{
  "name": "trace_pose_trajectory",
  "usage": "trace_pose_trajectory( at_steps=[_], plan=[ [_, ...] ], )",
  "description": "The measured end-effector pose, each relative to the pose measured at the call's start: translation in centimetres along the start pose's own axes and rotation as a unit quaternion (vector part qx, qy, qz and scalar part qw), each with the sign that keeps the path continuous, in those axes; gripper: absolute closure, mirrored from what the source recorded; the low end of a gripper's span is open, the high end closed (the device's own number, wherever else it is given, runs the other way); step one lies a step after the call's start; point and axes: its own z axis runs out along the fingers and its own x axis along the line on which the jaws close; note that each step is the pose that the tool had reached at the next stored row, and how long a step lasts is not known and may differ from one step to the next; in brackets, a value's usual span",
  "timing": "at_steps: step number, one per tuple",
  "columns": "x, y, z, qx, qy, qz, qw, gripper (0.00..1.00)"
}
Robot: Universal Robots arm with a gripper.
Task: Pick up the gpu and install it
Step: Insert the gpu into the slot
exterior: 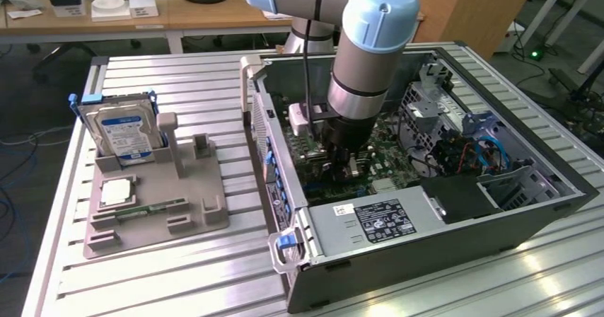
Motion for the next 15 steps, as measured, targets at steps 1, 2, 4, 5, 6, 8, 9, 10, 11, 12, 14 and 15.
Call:
trace_pose_trajectory(
  at_steps=[1, 2, 4, 5, 6, 8, 9, 10, 11, 12, 14, 15],
  plan=[
    [0.0, 0.0, 0.0, 0.0, 0.0, 0.0, 1.0, 0.72],
    [0.0, 0.0, 0.01, 0.0, 0.0, 0.0, 1.0, 0.72],
    [0.0, 0.0, 0.01, 0.0, 0.0, 0.0, 1.0, 0.72],
    [0.0, 0.0, 0.01, 0.0, 0.0, 0.0, 1.0, 0.72],
    [0.0, 0.0, 0.01, 0.0, 0.0, 0.0, 1.0, 0.72],
    [0.0, 0.0, 0.01, 0.0, 0.0, 0.0, 1.0, 0.72],
    [0.0, 0.0, 0.01, 0.0, 0.0, 0.0, 1.0, 0.72],
    [0.0, 0.0, 0.01, 0.0, 0.0, 0.0, 1.0, 0.72],
    [0.0, 0.0, 0.01, 0.0, 0.0001, 0.0, 1.0, 0.72],
    [0.0, 0.0, 0.01, -0.0001, 0.0001, 0.0, 1.0, 0.72],
    [0.0, 0.0, 0.02, 0.0, 0.0, 0.0, 1.0, 0.72],
    [-0.05, 0.03, 0.14, 0.0003, -0.0021, 0.0, 1.0, 0.71]
  ],
)
